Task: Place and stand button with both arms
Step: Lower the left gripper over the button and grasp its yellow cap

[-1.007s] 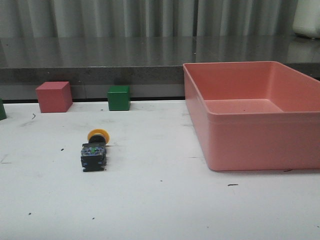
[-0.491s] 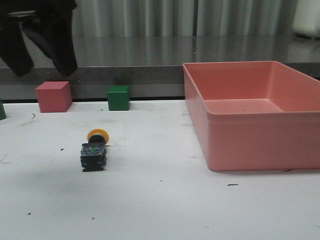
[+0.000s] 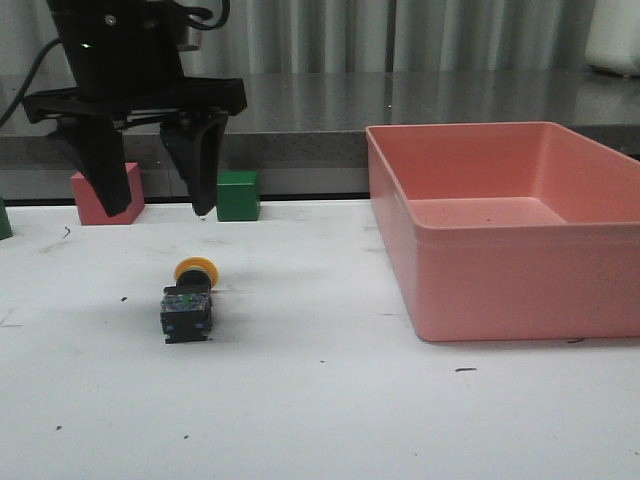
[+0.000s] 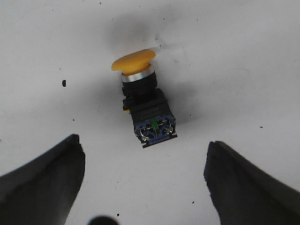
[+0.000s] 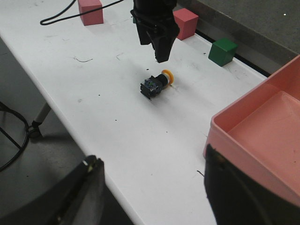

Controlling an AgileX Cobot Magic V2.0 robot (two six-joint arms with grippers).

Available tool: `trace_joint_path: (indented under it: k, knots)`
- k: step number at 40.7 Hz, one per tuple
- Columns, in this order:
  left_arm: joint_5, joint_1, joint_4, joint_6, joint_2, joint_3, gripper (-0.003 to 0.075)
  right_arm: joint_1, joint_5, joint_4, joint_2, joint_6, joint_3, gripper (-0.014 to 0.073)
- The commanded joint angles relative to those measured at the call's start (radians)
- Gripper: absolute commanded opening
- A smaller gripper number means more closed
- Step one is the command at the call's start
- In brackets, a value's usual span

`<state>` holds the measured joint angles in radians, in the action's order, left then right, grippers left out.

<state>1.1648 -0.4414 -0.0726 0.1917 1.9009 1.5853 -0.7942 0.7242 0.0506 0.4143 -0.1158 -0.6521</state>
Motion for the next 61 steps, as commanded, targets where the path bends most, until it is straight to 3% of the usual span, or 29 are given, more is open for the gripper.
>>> trace_joint_path:
  k: [1,20,43,54,61]
  knots:
    - [0.021,-0.007,-0.009,0.055,0.008,0.072,0.0516,0.003,-0.081,-0.006,0.005,-0.010,-0.025,0.0480]
    - [0.097,0.004,-0.010,0.145,0.211,0.227,0.0515,0.003,-0.081,-0.006,0.005,-0.010,-0.025,0.0480]
    - [0.097,0.031,-0.010,0.169,0.281,0.234,0.0507,0.003,-0.081,-0.006,0.005,-0.010,-0.025,0.0480]
    - [0.094,0.031,-0.010,0.169,0.281,0.253,0.0244,0.003,-0.081,-0.006,0.005,-0.010,-0.025,0.0480]
    - [0.098,0.031,-0.010,0.122,0.274,0.279,0.0196,0.003,-0.081,-0.006,0.005,-0.010,-0.025,0.0480]
